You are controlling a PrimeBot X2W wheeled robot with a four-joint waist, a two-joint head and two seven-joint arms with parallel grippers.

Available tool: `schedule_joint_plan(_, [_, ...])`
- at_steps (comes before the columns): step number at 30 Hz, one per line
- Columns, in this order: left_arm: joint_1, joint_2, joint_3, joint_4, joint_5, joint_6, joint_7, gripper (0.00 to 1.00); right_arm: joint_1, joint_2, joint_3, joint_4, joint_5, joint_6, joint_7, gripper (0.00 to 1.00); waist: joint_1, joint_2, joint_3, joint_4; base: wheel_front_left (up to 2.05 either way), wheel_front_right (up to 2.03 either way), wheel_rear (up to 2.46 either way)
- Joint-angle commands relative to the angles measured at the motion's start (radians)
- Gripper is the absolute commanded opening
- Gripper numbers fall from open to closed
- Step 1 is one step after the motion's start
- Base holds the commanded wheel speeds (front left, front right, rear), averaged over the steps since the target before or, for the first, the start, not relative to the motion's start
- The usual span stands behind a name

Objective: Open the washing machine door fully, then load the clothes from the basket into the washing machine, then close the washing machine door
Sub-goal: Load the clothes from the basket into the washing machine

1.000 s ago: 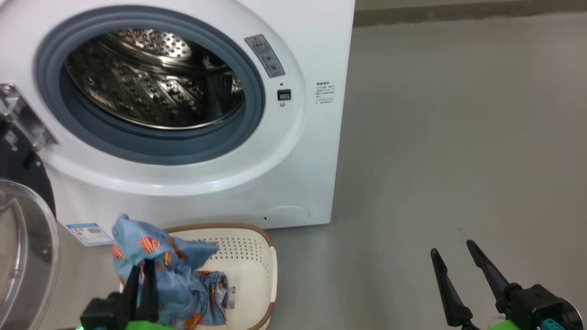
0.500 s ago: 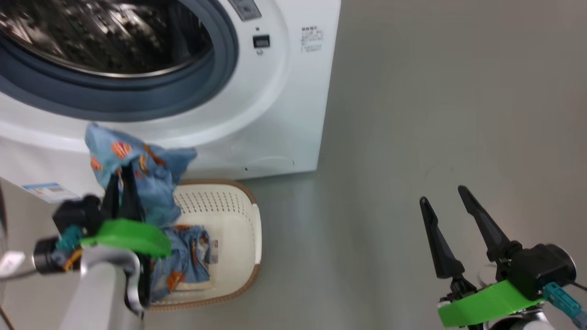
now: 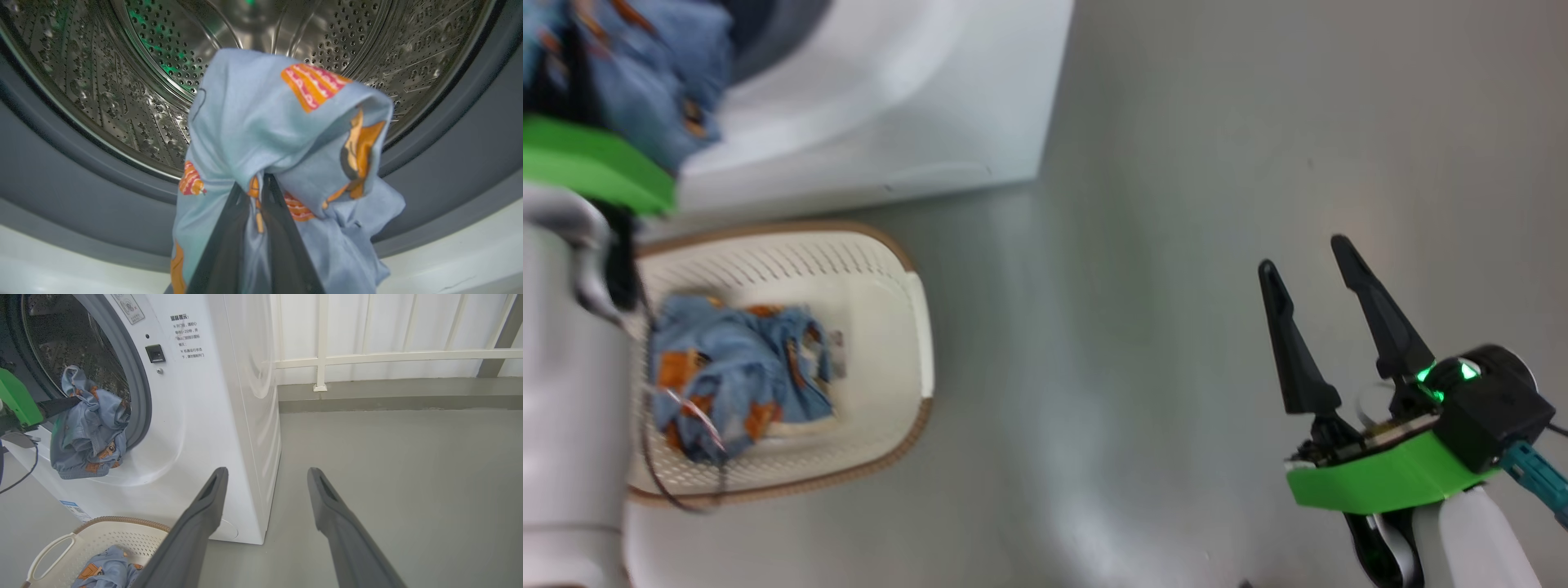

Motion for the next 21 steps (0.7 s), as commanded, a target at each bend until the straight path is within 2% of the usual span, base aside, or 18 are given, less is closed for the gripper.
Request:
schedule_joint_plan(1, [-0.033, 0.060, 0.027, -0.008, -0.004, -0.006, 0.013, 0.00, -0.011, -0.005, 0.032, -0.016, 0.007, 0.006, -0.012, 1.00, 0.0000, 0.0000, 0.114, -0.072, 0.00, 0.00, 0.00])
schedule_joint_plan(7, [-0.179, 0.151, 0.042, 0.046, -0.014, -0.019, 0.112, 0.00, -0.058, -0.004, 0.058, 0.016, 0.032, 0.006, -0.034, 1.00, 0.0000, 0.0000, 0.186, -0.116, 0.00, 0.00, 0.00])
schedule_joint_plan(13, [-0.294, 0.220, 0.047, 0.058, -0.017, -0.015, 0.214, 0.00, -0.092, -0.002, 0.091, 0.043, 0.051, 0.006, -0.043, 1.00, 0.0000, 0.0000, 0.240, -0.151, 0.00, 0.00, 0.00])
schedule_joint_plan(21, [-0.417, 0.284, 0.042, 0.046, 0.000, 0.011, 0.261, 0.00, -0.114, -0.001, 0.120, 0.053, 0.071, 0.006, -0.045, 1.00, 0.0000, 0.0000, 0.272, -0.185, 0.00, 0.00, 0.00])
